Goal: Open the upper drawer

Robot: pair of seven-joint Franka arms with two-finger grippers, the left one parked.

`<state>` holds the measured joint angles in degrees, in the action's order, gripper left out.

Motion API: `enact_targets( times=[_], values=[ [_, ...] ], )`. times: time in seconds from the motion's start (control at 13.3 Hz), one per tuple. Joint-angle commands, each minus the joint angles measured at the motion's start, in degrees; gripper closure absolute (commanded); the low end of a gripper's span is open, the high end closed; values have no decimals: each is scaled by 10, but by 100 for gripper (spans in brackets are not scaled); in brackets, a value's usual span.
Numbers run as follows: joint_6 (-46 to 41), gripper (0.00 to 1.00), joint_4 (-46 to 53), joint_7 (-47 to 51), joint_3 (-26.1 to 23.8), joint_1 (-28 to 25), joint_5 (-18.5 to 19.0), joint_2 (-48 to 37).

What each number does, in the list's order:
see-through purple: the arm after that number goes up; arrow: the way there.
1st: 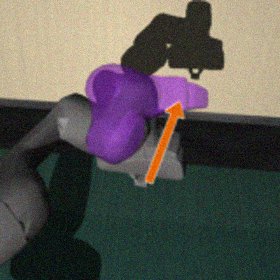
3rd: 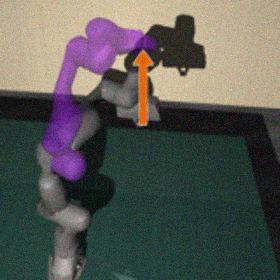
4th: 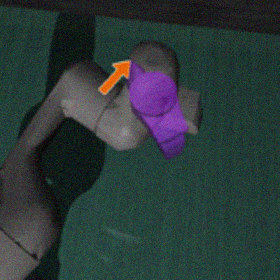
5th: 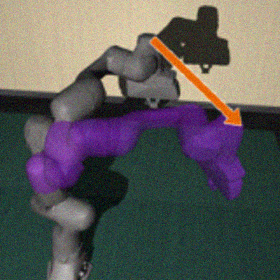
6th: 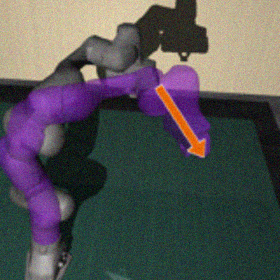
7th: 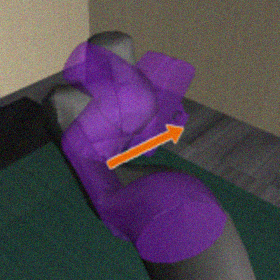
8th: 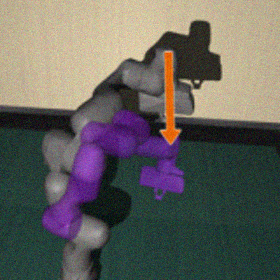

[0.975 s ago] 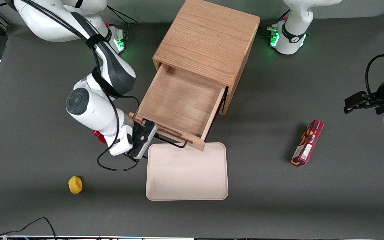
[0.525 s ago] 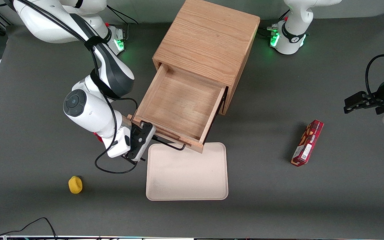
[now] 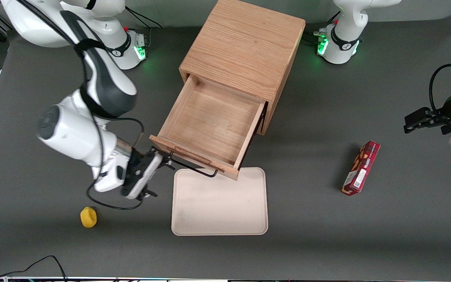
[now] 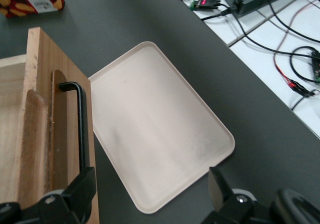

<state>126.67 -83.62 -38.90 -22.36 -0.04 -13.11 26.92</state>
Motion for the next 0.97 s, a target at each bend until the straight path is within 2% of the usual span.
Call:
enact_targets(
  times=[0.0,0.15,0.22,0.45,0.53,0.6,0.9],
  values=[
    [-82,0,3,32,-3,36,-72,-58],
    [-196,0,-6,198,13,69,-69,-124],
    [-248,0,-7,262,42,71,-50,-143],
    [-358,0,-45,395,68,107,50,-225],
    [-369,0,-65,435,68,113,99,-250],
    [-374,0,-80,470,71,116,129,-269],
    [-390,0,-81,480,71,136,135,-278]
  ],
)
